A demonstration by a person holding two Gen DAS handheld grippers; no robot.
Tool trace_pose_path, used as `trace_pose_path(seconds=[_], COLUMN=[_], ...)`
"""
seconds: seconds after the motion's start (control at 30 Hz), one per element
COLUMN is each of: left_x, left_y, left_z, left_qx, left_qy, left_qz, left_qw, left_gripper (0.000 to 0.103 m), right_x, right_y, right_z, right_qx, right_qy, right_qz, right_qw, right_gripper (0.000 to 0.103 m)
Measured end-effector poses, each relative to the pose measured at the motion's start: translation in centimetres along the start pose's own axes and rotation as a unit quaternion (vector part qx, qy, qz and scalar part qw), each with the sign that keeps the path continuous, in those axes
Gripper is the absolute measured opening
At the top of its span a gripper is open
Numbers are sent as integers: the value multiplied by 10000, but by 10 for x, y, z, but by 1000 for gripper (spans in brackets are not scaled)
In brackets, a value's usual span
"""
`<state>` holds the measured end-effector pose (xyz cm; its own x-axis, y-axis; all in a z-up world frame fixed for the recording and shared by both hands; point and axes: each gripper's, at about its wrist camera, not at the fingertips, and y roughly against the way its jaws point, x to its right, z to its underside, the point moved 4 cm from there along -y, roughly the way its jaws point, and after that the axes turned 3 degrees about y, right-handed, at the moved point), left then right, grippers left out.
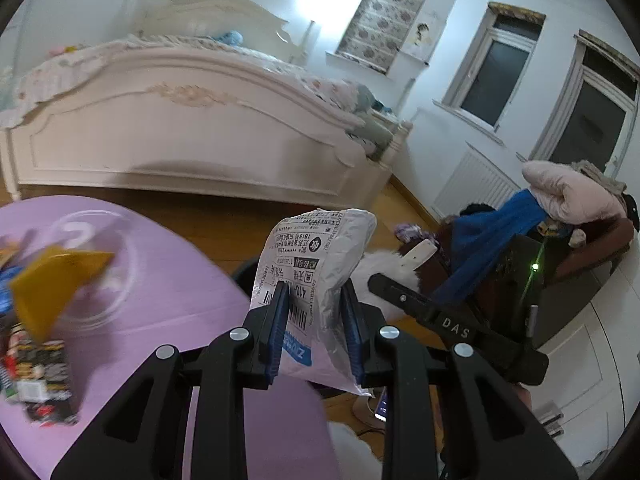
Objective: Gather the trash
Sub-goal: 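Carry the mailer and pom-pom over the black bin to drop them, then grasp the purple bottle with the left tool while the right tool grasps the yellow wrapper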
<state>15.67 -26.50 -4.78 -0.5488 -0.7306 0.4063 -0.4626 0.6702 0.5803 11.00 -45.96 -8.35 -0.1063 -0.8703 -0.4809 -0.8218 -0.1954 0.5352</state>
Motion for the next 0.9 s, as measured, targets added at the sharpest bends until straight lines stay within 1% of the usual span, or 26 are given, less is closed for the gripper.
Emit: trace_pose_path(seconds=[0.2,0.4,0.43,0.47,0.5,0.53,0.57,0.6,0.63,0.67,0.7,0.9], left_x=[14,22,20,21,22,22,22,22,22,22,23,23], left_y=[-42,-73,-76,-79,-83,-86,-88,-87,-85,-82,-78,-56], left_z=[4,10,9,9,9,9,8,7,7,6,4,-1], left_qx=[-352,-616,-647,-669,-691,-698,-695,-689,-632,-550,-463,-308], left_qy=[-102,-150,-159,-175,-214,-240,-247,-230,-191,-181,-203,-287], left_qz=[156,177,171,151,108,67,13,-21,-60,-66,-59,-122], left_qw=[9992,9978,9976,9975,9973,9973,9973,9974,9978,9983,9987,9990], left_gripper=[27,27,28,29,29,30,40,50,70,77,78,78], right_x=[27,50,54,56,59,62,64,64,66,67,68,54], right_y=[-14,-24,-26,-27,-28,-28,-26,-25,-23,-22,-21,-14], right_z=[0,4,4,4,4,3,3,3,3,2,2,2], right_qx=[-49,-116,-130,-132,-115,-95,-70,-44,-12,-1,11,20], right_qy=[-215,-350,-366,-387,-428,-459,-465,-462,-467,-473,-477,-425], right_qz=[142,221,245,266,289,302,326,353,366,355,369,285], right_qw=[9997,9991,9989,9988,9986,9984,9984,9983,9982,9983,9982,9987], right_gripper=[44,44,46,53,55,59,64,67,70,70,70,70])
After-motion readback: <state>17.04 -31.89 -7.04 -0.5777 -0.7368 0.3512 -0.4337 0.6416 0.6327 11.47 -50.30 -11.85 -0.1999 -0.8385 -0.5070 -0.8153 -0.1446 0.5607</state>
